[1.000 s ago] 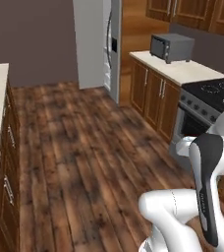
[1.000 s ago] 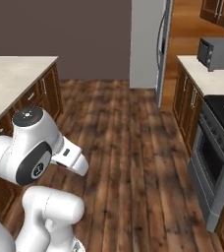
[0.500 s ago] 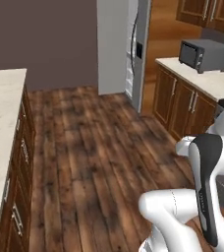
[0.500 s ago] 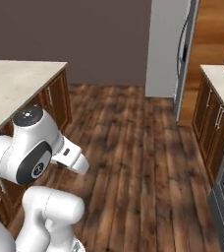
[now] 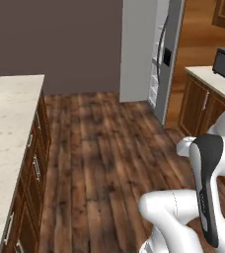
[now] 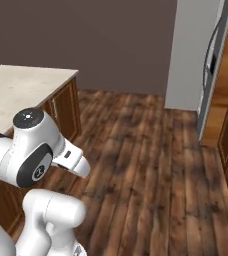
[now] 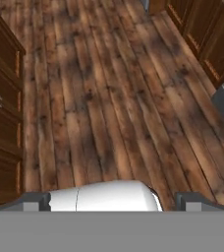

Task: Pick the egg and butter from the fridge and place them by the bowl for mixing.

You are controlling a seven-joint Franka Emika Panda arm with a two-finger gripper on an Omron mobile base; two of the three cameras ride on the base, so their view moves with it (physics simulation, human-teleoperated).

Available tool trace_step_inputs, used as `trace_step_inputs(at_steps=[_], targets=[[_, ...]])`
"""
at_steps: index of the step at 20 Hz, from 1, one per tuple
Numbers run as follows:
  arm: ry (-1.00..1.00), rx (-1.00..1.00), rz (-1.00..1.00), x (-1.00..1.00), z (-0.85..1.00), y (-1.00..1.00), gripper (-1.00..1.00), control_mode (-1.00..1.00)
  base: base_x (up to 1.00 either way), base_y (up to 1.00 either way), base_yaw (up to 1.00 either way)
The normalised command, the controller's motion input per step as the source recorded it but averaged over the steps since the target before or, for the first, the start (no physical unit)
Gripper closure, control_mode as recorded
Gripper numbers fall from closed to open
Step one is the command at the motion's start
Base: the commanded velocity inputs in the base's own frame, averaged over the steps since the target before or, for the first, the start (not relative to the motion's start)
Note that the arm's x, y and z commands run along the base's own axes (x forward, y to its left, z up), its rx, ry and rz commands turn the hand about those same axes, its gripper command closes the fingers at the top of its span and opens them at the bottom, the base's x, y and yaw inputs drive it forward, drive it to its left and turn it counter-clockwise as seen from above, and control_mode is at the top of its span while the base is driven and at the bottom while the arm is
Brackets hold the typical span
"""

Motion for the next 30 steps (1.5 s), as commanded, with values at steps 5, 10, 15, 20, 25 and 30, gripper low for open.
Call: trace_step_inputs(at_steps=[5,10,15,20,25,30], targets=[[0.0,0.0,0.0,0.0,0.0,0.0,-1.0,1.0,0.88,0.08,0.25],[0.0,0.0,0.0,0.0,0.0,0.0,-1.0,1.0,0.89,0.03,0.18],[0.0,0.0,0.0,0.0,0.0,0.0,-1.0,1.0,0.89,0.0,0.04],[0.0,0.0,0.0,0.0,0.0,0.0,-1.0,1.0,0.8,0.0,0.0],[0.0,0.0,0.0,0.0,0.0,0.0,-1.0,1.0,0.84,0.01,0.0],[0.0,0.0,0.0,0.0,0.0,0.0,-1.0,1.0,0.85,0.02,0.0]])
